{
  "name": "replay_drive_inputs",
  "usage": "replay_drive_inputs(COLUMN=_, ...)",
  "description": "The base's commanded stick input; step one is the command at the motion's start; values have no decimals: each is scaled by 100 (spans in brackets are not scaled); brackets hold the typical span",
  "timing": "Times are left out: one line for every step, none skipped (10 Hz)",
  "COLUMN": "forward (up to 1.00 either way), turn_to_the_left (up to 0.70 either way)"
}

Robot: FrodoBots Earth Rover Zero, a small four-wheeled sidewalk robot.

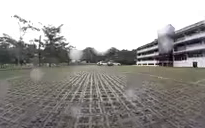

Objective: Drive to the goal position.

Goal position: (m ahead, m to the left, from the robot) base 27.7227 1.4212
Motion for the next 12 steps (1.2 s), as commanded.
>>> replay_drive_inputs(forward=85, turn_to_the_left=0)
replay_drive_inputs(forward=85, turn_to_the_left=0)
replay_drive_inputs(forward=85, turn_to_the_left=0)
replay_drive_inputs(forward=85, turn_to_the_left=0)
replay_drive_inputs(forward=85, turn_to_the_left=0)
replay_drive_inputs(forward=85, turn_to_the_left=0)
replay_drive_inputs(forward=85, turn_to_the_left=0)
replay_drive_inputs(forward=85, turn_to_the_left=0)
replay_drive_inputs(forward=85, turn_to_the_left=0)
replay_drive_inputs(forward=85, turn_to_the_left=0)
replay_drive_inputs(forward=85, turn_to_the_left=0)
replay_drive_inputs(forward=85, turn_to_the_left=0)
